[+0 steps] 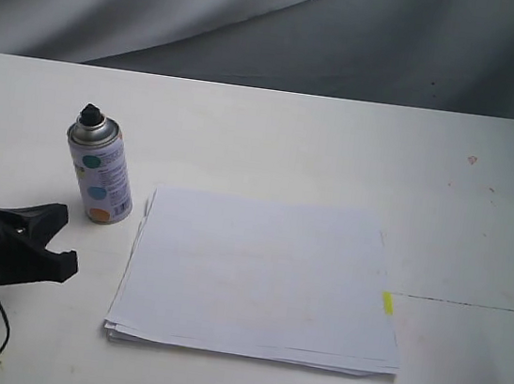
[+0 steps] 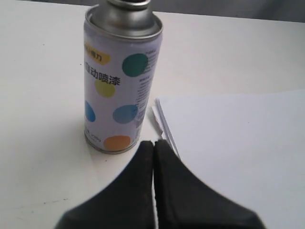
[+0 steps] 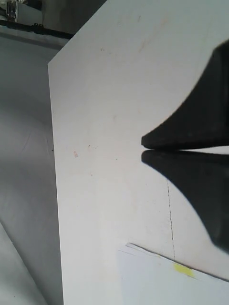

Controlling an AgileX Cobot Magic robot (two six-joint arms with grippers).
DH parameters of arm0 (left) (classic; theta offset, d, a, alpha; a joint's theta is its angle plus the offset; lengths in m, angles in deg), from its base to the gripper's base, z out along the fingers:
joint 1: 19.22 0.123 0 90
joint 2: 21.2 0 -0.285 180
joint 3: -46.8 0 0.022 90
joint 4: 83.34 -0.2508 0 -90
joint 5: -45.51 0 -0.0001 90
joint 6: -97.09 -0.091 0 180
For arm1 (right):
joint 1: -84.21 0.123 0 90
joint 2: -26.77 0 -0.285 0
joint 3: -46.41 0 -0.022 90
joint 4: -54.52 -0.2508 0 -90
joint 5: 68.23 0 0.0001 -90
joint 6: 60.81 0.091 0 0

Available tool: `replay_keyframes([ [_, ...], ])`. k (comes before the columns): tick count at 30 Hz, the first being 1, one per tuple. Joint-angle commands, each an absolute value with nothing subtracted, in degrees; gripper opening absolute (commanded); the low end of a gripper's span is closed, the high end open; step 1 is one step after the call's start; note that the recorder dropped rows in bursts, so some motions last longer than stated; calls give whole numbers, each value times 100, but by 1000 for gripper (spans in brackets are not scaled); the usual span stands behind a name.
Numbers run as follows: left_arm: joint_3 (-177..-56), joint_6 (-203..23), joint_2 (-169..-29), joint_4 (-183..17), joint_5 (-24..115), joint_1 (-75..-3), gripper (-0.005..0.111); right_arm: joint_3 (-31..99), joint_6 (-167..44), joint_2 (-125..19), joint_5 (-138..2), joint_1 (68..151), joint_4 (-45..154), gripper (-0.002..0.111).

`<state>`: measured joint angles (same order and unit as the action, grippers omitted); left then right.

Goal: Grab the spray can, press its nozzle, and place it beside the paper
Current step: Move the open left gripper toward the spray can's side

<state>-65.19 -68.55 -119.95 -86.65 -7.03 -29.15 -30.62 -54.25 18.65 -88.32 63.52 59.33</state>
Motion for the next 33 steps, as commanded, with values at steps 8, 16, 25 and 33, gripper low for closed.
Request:
replay_keyframes([
  [8, -6503, -6655, -13209, -8850, -2159, -2945, 1, -3080, -5444, 1899, -8839, 6364, 5917, 0],
  [16, -6700, -6637, -13617, -8865, -2445, -2945, 1, -3080, -5444, 1899, -8839, 6364, 5917, 0],
  [25, -7228, -7007, -13843, -8772, -2280, -2945, 1, -3080, -5444, 1899, -8839, 6364, 5917, 0],
  [33, -7230, -7291, -13843, -8074, -2360, -2945, 1, -3080, -5444, 1899, -8839, 6364, 5917, 0],
])
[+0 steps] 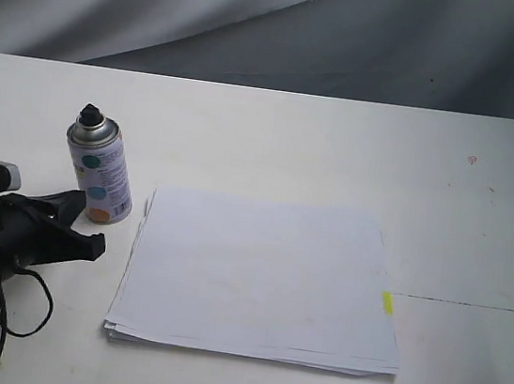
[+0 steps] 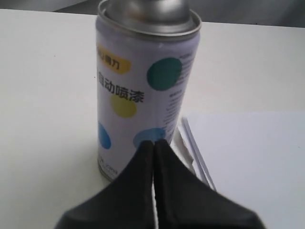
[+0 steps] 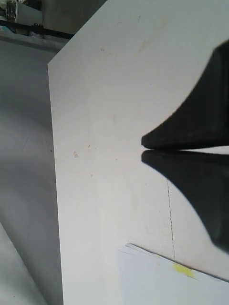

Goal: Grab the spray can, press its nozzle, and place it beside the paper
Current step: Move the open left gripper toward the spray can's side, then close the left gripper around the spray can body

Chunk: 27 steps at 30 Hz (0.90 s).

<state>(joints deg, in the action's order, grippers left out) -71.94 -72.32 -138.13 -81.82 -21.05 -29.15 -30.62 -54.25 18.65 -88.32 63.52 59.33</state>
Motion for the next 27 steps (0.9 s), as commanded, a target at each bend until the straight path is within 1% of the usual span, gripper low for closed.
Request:
replay_keyframes([
  [1, -7253, -7291, -13843, -8074, -2342, -2945, 1, -3080, -5444, 1899, -8839, 6364, 5917, 0],
  [6, -7680, -7640, -13843, -8335, -1290, -2945, 1, -3080, -5444, 1899, -8839, 6364, 5917, 0],
  [12, -7767, -7786, -13914, -8389, -975, -2945, 1, -3080, -5444, 1899, -8839, 6364, 5917, 0],
  [13, -7767, -7786, -14028, -8389, -1075, -2945, 3, -3080, -5444, 1899, -8839, 6364, 5917, 0],
  [14, -7767, -7786, -14104, -8406, -1149, -2945, 7, -3080, -5444, 1899, -8839, 6364, 5917, 0],
  [15, -7767, -7698, -14234, -8544, -1264, -2945, 17, -3080, -5444, 1899, -8839, 6364, 5917, 0],
  [16, -7767, -7692, -14299, -8585, -1324, -2945, 25, -3080, -5444, 1899, -8839, 6364, 5917, 0],
  [17, -7767, -7692, -14366, -8585, -1432, -2945, 40, -3080, -5444, 1899, -8839, 6364, 5917, 0],
  [18, -7767, -7692, -14377, -8585, -1512, -2945, 57, -3080, -5444, 1899, -8839, 6364, 5917, 0],
  [19, -7767, -7640, -14377, -8585, -1580, -2945, 65, -3080, -5444, 1899, -8839, 6364, 5917, 0],
  [20, -7767, -7468, -14377, -8502, -1717, -2945, 75, -3080, -5444, 1899, -8839, 6364, 5917, 0],
  [22, -7767, -7370, -14377, -8274, -1827, -2945, 85, -3080, -5444, 1899, -8839, 6364, 5917, 0],
  [24, -7767, -7239, -14377, -8120, -1826, -2945, 91, -3080, -5444, 1899, -8839, 6364, 5917, 0],
  [27, -7767, -7239, -14377, -8093, -1812, -2945, 92, -3080, -5444, 1899, -8839, 6364, 5917, 0],
])
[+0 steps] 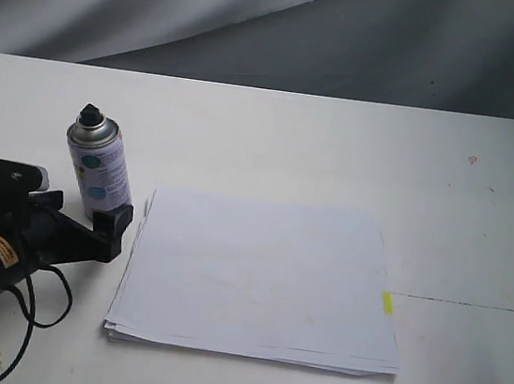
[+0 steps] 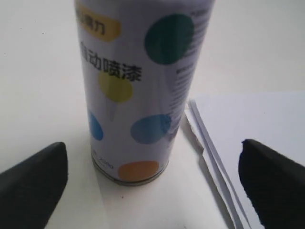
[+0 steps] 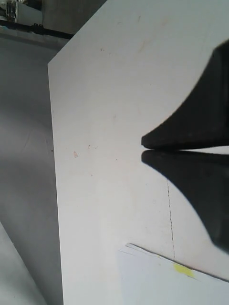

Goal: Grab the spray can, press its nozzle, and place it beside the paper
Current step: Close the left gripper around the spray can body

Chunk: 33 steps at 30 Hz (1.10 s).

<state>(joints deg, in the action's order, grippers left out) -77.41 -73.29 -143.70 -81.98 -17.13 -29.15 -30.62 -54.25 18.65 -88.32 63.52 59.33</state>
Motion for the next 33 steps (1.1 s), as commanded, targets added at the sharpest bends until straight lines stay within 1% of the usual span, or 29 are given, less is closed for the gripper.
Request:
replay_keyframes([
  [1, -7767, -7249, -14377, -8093, -1812, -2945, 91, -3080, -5444, 1899, -8839, 6364, 5917, 0],
  [9, -7767, -7456, -14377, -8093, -1812, -2945, 91, -3080, -5444, 1899, -8839, 6364, 5917, 0],
  [18, -7808, -7875, -14478, -8118, -2425, -2868, 91, -3080, -5444, 1899, -8839, 6364, 5917, 0],
  [33, -8501, -7863, -15034, -8395, -2094, -2783, 91, -3080, -5444, 1899, -8839, 6364, 5917, 0],
])
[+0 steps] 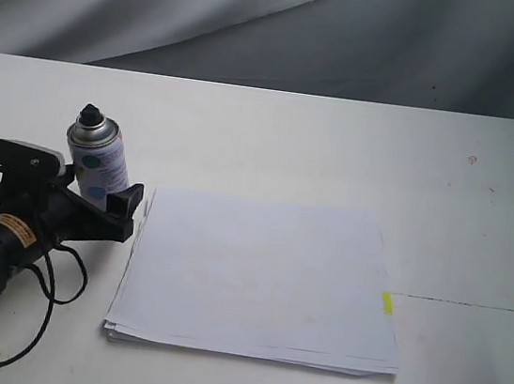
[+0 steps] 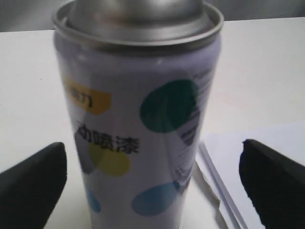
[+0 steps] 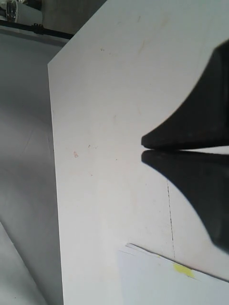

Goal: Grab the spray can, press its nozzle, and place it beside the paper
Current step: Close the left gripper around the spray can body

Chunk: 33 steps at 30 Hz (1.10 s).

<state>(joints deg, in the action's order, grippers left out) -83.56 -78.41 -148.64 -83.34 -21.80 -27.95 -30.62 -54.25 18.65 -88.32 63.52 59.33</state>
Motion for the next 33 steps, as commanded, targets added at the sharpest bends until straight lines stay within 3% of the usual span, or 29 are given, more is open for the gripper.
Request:
replay_keyframes([
  [1, -8531, -7863, -15053, -8395, -2033, -2783, 91, -3080, -5444, 1899, -8839, 6364, 5917, 0],
  [33, -9298, -7843, -15558, -9128, -1439, -2345, 91, -3080, -5444, 1899, -8839, 6364, 5917, 0],
])
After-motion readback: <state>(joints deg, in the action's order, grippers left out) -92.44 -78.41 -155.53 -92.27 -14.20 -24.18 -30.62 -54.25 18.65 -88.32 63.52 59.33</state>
